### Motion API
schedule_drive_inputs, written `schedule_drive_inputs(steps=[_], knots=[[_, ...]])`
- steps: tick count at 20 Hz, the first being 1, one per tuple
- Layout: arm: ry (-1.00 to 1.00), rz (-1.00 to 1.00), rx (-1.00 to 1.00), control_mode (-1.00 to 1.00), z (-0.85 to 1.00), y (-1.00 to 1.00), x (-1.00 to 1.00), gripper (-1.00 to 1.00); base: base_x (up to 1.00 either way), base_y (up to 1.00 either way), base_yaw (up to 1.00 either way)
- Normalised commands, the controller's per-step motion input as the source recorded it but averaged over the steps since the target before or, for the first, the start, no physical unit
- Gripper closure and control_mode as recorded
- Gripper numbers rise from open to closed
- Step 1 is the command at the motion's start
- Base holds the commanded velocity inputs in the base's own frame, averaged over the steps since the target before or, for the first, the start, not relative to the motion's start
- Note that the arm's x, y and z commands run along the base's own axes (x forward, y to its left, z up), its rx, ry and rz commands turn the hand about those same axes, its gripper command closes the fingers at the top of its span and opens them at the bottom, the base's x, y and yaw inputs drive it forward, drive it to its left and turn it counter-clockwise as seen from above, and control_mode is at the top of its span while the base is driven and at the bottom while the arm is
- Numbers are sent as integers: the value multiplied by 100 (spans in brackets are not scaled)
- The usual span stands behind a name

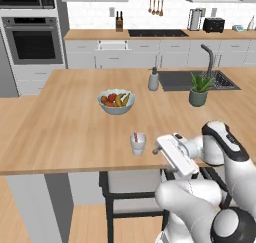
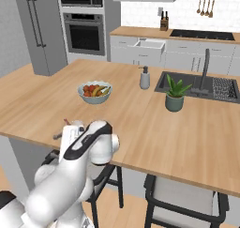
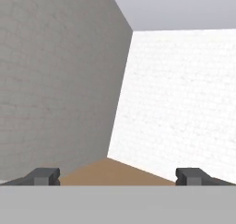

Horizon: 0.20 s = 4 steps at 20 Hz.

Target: Take a straw from the drawer in front and place it inside the glass cup on the dining counter.

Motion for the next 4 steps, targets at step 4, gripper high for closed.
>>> schedule_drive_inputs(steps=[4], knots=[[0,0,0,-100,-12,0,-5,-100,0,0,0]])
